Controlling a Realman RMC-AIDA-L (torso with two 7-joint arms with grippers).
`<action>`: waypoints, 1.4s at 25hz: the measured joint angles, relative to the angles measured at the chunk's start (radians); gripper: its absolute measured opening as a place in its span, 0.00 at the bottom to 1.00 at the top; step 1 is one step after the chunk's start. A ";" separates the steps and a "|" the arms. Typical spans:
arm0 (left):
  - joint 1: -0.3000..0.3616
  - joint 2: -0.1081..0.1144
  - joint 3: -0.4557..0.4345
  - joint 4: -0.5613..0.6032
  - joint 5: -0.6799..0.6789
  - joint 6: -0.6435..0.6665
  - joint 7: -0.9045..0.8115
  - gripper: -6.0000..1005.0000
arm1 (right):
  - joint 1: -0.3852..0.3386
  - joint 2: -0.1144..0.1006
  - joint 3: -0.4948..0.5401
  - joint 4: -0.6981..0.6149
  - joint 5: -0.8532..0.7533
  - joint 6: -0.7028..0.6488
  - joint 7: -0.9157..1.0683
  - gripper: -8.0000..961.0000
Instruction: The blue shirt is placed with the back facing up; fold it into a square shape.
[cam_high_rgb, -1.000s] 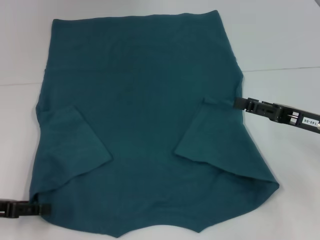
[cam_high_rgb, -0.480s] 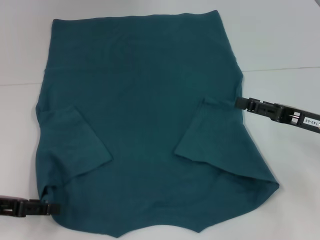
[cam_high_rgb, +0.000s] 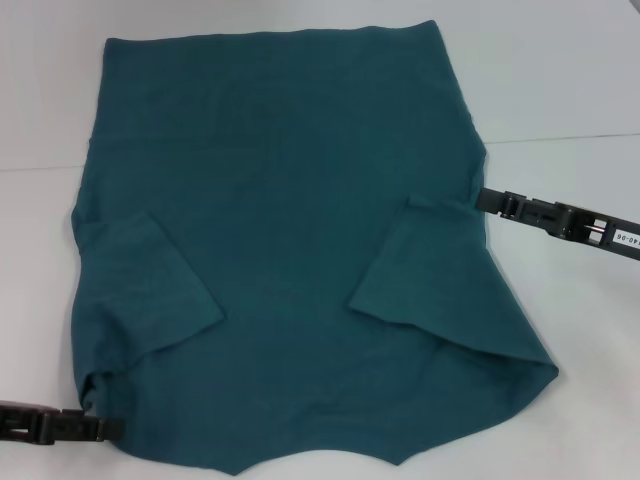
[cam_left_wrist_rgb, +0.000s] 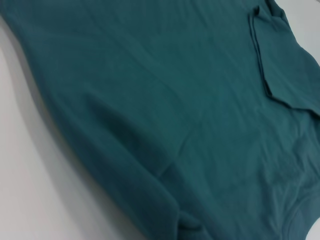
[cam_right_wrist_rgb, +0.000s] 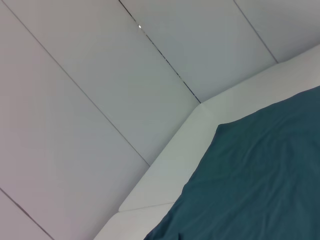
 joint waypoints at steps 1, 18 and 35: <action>0.001 -0.001 0.002 -0.001 0.000 0.000 0.000 0.79 | 0.000 0.000 0.000 0.000 0.000 0.000 0.000 0.97; -0.012 0.001 0.004 -0.019 0.001 -0.013 0.001 0.79 | 0.002 -0.001 0.002 0.000 0.001 -0.001 0.002 0.97; -0.007 0.004 -0.003 -0.006 0.040 -0.028 -0.042 0.78 | -0.001 -0.003 0.002 0.000 0.002 -0.002 0.014 0.97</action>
